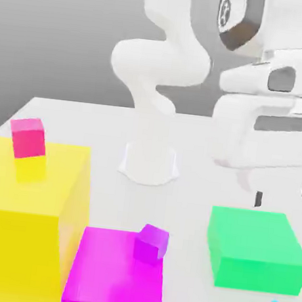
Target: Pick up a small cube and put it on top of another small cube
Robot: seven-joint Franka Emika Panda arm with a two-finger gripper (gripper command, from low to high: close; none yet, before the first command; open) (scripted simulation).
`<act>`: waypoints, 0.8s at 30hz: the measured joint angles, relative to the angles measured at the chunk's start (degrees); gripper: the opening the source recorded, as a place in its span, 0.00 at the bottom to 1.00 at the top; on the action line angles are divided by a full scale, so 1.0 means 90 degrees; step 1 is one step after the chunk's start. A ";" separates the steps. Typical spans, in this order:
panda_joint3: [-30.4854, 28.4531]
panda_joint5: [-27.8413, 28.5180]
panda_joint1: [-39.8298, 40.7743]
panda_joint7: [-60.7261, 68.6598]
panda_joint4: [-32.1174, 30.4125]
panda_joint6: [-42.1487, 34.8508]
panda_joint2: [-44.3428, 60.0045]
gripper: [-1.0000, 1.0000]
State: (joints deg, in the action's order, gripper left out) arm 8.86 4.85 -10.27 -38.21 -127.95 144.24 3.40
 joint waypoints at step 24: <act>0.0106 0.0482 -0.0621 0.0156 0.0257 0.0827 0.2589 0.00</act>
State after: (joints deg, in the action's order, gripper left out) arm 9.81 9.19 -15.86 -36.80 -125.64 151.68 26.70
